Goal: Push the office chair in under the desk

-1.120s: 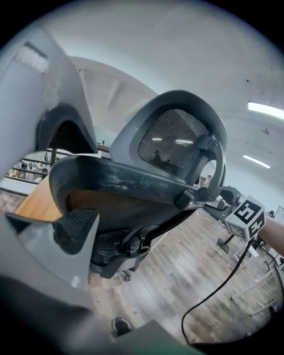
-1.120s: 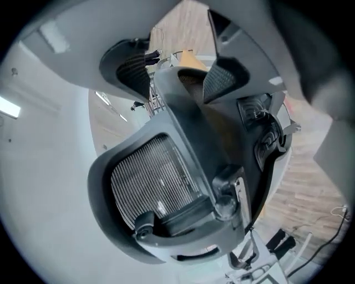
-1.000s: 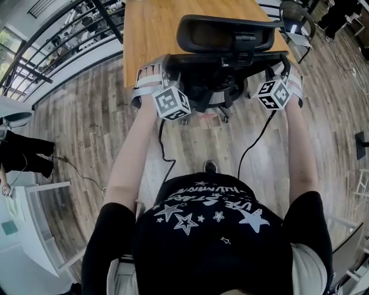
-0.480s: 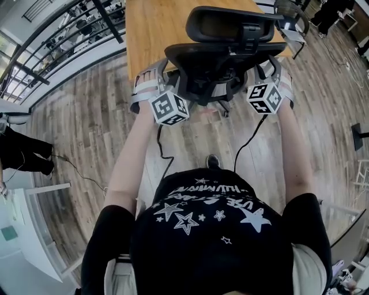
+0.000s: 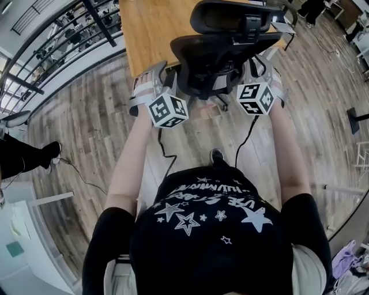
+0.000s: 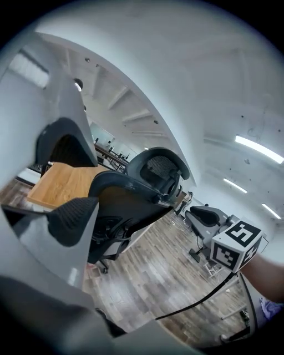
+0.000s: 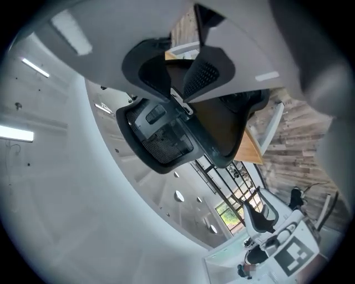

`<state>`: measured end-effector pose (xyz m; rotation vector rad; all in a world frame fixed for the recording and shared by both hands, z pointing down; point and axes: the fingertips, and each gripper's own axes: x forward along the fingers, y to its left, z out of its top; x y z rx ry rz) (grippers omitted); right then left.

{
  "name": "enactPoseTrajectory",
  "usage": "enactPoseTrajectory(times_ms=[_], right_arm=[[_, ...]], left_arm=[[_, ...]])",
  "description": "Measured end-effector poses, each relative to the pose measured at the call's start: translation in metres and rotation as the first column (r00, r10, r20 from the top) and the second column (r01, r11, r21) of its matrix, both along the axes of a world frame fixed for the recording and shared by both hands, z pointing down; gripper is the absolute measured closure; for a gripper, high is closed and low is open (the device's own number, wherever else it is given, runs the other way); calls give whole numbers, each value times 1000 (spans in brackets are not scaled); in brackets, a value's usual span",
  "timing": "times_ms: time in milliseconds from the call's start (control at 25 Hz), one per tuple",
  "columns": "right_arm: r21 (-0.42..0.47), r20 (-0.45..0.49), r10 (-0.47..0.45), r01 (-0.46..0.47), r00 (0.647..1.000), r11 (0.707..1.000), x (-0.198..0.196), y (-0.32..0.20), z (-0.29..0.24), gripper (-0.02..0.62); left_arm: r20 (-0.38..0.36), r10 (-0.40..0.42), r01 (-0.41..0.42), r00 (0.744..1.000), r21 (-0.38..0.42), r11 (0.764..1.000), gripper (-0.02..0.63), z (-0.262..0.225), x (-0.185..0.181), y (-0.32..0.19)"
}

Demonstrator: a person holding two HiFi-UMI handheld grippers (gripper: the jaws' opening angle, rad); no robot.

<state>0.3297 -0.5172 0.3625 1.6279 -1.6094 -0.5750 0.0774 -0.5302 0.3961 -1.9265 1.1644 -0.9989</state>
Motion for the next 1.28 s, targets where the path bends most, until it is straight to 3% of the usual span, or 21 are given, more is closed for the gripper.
enactPoseTrajectory(times_ms=[320, 560, 720, 920, 1080, 1280], right_arm=[[10, 52, 34, -35, 998, 999, -50, 49, 11, 592], [-118, 190, 82, -60, 978, 991, -75, 96, 55, 592], [-157, 183, 79, -50, 980, 986, -92, 118, 69, 594], [-167, 159, 86, -59, 983, 984, -98, 133, 73, 594], [-153, 223, 93, -59, 970, 986, -100, 143, 67, 594], [-157, 248, 71, -32, 966, 987, -106, 162, 74, 594]], left_arm=[[-38, 36, -37, 999, -11, 999, 492, 11, -25, 28], [-71, 76, -79, 995, -31, 996, 498, 25, -34, 56], [-104, 75, -78, 992, -24, 997, 602, 27, -41, 69], [-161, 67, -75, 985, -43, 996, 604, 30, -43, 78], [-218, 62, -79, 974, -73, 994, 604, 31, -38, 88], [-231, 46, -70, 972, -97, 993, 604, 39, -38, 105]])
